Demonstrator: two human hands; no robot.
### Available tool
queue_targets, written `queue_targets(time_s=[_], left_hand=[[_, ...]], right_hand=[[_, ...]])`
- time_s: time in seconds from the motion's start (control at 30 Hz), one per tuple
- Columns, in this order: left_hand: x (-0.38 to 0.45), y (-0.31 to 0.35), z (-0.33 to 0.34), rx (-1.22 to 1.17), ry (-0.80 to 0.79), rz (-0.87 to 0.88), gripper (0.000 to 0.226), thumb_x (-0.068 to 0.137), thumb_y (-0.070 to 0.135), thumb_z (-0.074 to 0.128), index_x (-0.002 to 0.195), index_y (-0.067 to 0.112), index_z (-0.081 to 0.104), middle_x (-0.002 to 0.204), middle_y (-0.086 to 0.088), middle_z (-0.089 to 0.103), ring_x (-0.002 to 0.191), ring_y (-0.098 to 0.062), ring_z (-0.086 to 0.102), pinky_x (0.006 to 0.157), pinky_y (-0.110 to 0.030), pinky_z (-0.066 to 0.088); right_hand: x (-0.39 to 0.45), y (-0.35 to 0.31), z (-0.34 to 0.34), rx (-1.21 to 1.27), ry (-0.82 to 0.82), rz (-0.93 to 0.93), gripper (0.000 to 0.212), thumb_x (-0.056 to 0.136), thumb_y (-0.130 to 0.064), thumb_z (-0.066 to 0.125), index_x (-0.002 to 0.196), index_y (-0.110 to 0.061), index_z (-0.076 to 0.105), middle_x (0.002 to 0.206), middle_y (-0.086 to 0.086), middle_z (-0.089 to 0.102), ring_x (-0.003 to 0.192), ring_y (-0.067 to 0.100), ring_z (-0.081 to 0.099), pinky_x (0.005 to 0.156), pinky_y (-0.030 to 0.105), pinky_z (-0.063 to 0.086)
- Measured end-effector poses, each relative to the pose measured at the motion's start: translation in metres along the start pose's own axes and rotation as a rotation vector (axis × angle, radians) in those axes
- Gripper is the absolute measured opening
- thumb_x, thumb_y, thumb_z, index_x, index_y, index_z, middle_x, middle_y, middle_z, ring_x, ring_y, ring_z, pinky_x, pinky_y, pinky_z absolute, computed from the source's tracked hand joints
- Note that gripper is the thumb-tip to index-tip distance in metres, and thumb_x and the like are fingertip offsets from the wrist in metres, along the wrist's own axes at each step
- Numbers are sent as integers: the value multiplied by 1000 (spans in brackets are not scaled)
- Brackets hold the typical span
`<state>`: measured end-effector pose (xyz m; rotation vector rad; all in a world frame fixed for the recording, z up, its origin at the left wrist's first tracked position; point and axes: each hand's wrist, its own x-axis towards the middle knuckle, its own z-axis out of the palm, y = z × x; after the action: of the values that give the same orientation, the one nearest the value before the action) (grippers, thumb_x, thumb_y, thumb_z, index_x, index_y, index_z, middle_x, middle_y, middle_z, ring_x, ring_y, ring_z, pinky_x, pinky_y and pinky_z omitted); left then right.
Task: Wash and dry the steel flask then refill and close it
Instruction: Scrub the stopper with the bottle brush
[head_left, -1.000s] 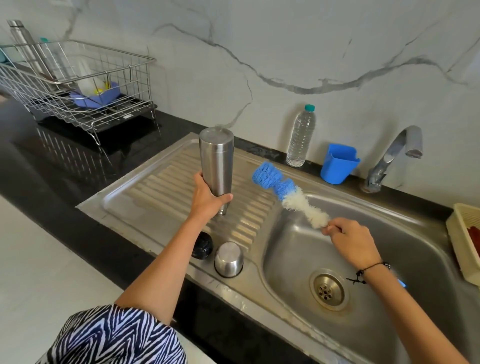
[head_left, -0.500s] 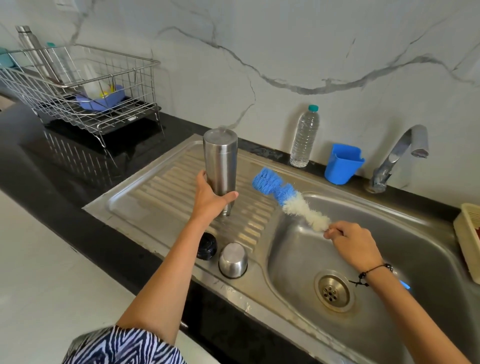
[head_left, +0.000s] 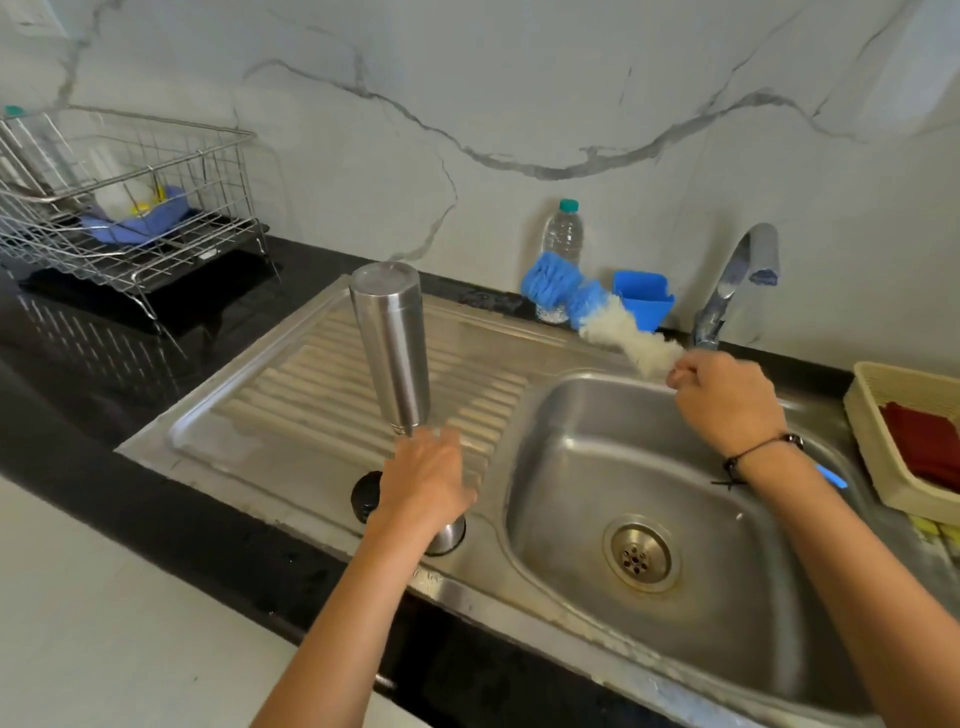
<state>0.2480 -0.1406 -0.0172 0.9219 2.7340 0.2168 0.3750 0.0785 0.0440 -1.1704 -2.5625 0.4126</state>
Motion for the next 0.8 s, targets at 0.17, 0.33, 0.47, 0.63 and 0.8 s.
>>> queue_targets(time_s=[0.17, 0.33, 0.47, 0.63, 0.8], left_hand=[[-2, -3, 7, 231, -227, 60, 56, 85, 25, 67, 133, 13, 38, 134, -13, 43, 125, -31, 36, 98, -37, 39], [-5, -2, 22, 388, -276, 124, 58, 86, 5, 59, 138, 12, 34, 136, -14, 40, 125, -32, 35, 103, -37, 37], [-3, 3, 23, 432, -257, 140, 57, 87, 7, 58, 140, 11, 35, 135, -17, 40, 125, -34, 39, 100, -38, 38], [26, 21, -15, -181, -112, 151, 56, 83, 24, 67, 134, 19, 43, 130, -12, 46, 117, -32, 51, 97, -35, 44], [52, 74, -51, -1271, -75, 132, 43, 87, 10, 67, 122, 17, 45, 116, -4, 58, 103, -20, 61, 89, -39, 53]], right_hand=[[-6, 2, 5, 8, -32, -19, 23, 93, -14, 43, 99, -4, 63, 94, 21, 63, 87, 38, 57, 77, 41, 49], [-17, 5, 17, 0, -106, -9, 23, 95, -16, 42, 98, -8, 63, 87, 14, 59, 79, 30, 52, 68, 32, 41], [-20, 8, 16, -26, -103, -7, 23, 94, -16, 42, 100, -7, 63, 90, 15, 60, 82, 32, 54, 70, 34, 45], [-12, -3, -33, -244, 41, -17, 26, 90, -10, 47, 111, -3, 59, 104, 26, 59, 93, 43, 56, 73, 38, 42], [22, -17, -91, -579, 188, -97, 29, 89, -3, 44, 116, 1, 56, 113, 25, 55, 97, 45, 57, 67, 38, 38]])
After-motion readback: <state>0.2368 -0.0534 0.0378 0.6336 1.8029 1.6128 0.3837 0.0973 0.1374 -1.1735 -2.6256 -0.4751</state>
